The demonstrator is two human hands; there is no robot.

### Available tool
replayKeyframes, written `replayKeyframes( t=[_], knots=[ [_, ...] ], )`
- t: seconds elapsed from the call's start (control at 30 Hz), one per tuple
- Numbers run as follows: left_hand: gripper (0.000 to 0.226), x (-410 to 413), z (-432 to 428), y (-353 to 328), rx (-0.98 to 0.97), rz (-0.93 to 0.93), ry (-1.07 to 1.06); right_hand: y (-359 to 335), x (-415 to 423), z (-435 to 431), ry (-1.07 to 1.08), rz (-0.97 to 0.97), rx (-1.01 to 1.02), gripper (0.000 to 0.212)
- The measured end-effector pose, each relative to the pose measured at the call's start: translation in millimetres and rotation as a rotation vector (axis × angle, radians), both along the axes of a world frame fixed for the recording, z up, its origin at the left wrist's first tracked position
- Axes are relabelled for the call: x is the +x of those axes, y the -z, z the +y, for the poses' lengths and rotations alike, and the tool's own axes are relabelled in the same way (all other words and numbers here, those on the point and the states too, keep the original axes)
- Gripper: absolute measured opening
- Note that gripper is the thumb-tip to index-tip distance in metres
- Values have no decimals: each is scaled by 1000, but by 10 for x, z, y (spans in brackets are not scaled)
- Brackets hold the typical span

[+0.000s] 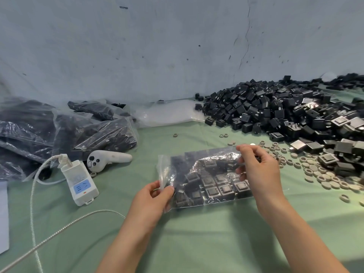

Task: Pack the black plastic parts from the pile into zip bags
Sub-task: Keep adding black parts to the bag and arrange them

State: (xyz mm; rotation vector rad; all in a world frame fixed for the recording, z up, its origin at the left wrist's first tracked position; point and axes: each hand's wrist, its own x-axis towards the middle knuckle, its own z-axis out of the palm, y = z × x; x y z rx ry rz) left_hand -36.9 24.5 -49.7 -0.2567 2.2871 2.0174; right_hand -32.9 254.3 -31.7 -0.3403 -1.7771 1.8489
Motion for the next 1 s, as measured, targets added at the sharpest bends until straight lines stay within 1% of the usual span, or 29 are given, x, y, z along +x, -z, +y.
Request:
replayKeyframes(
  t=[0.07,0.13,0.2,0.3,0.43,0.63,0.77,0.9,1.0],
  knots=[
    [20,-40,-7,-11,-27,-16,34,15,20,-21,0,-8,123,14],
    [20,-56,-12,-17,-30,-46,64,32,48,-55,-29,-4,240,16],
    [23,-57,-4,-23,14,-73,73,52,64,-84,-56,-14,317,16],
    [20,-89,7,-12,61,-88,45,69,75,-103,-60,-36,391,15],
    [13,-98,7,-10,61,-93,60,66,84,-87,-33,-26,382,17],
    [17,-95,3,-74,71,-86,124,59,76,-66,-9,-39,387,18],
    [32,-84,-12,-42,95,-45,123,60,70,-43,16,-42,408,18],
    [24,-95,-25,-7,102,-21,107,58,75,-18,11,-40,425,18],
    [29,-105,-15,-8,165,-42,100,56,79,-2,13,-46,443,18]
  ],
)
